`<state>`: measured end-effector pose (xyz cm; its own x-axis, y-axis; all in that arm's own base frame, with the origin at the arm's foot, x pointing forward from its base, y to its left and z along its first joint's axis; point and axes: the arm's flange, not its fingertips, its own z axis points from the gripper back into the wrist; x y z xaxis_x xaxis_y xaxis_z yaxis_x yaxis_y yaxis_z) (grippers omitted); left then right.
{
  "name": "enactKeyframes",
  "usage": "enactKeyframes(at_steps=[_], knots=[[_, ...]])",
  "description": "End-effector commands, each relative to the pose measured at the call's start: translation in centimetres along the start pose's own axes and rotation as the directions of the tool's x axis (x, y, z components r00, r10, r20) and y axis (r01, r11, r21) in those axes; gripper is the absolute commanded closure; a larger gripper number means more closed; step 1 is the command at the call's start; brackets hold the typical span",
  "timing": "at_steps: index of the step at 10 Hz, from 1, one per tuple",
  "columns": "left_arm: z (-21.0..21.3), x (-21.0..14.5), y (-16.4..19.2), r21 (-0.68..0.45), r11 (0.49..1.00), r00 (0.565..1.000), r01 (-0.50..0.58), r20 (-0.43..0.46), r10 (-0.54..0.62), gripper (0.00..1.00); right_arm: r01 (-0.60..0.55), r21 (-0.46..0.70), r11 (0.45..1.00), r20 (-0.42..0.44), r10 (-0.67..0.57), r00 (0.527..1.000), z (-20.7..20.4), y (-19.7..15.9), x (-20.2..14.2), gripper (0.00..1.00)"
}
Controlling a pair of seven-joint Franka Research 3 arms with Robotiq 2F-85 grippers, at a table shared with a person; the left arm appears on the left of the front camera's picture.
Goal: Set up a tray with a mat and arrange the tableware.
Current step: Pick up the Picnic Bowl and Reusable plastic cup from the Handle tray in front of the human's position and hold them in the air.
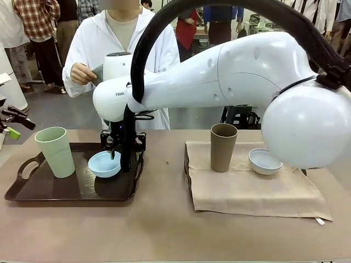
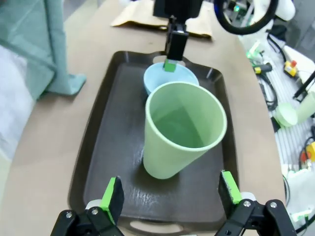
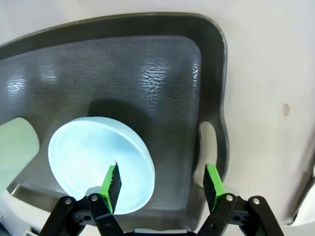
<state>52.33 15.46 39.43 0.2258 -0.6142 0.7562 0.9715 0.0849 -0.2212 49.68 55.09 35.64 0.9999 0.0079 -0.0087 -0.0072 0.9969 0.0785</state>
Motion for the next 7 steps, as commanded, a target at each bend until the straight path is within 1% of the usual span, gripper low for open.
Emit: enactKeyframes(at_steps=[1, 2, 3, 4, 5, 7], knots=[[-0.6, 0.1, 0.3, 0.083, 0.995, 0.998, -0.057, 0.036, 0.054, 0.00, 0.013, -0.024, 1.000, 0.059, -0.011, 0.998, -0.1, 1.0, 0.3, 0.14], [-1.1, 0.1, 0.4, 0.117, 0.991, 0.997, -0.069, 0.031, 0.065, 0.00, 0.014, -0.028, 1.000, 0.065, -0.012, 0.998, -0.2, 0.9, 0.2, 0.14], [-1.5, 0.4, 0.3, 0.110, 0.993, 0.998, -0.051, 0.026, 0.048, 0.00, 0.013, -0.028, 1.000, 0.066, -0.011, 0.998, -0.3, 0.9, 0.3, 0.14], [-2.1, 0.5, 0.2, 0.097, 0.995, 1.000, -0.023, 0.022, 0.021, 0.00, 0.007, -0.030, 1.000, 0.061, -0.005, 0.998, -0.4, 0.9, 0.1, 0.14], [-2.7, 0.4, 0.1, 0.080, 0.996, 0.999, 0.033, 0.025, -0.035, 0.00, 0.002, -0.030, 1.000, 0.052, -0.001, 0.999, -0.5, 0.7, 0.1, 0.14], [-3.4, 0.0, 0.2, 0.055, 0.995, 0.996, 0.077, 0.032, -0.079, 0.00, -0.005, -0.024, 1.000, 0.049, 0.007, 0.999, -0.6, 0.6, 0.0, 0.14]])
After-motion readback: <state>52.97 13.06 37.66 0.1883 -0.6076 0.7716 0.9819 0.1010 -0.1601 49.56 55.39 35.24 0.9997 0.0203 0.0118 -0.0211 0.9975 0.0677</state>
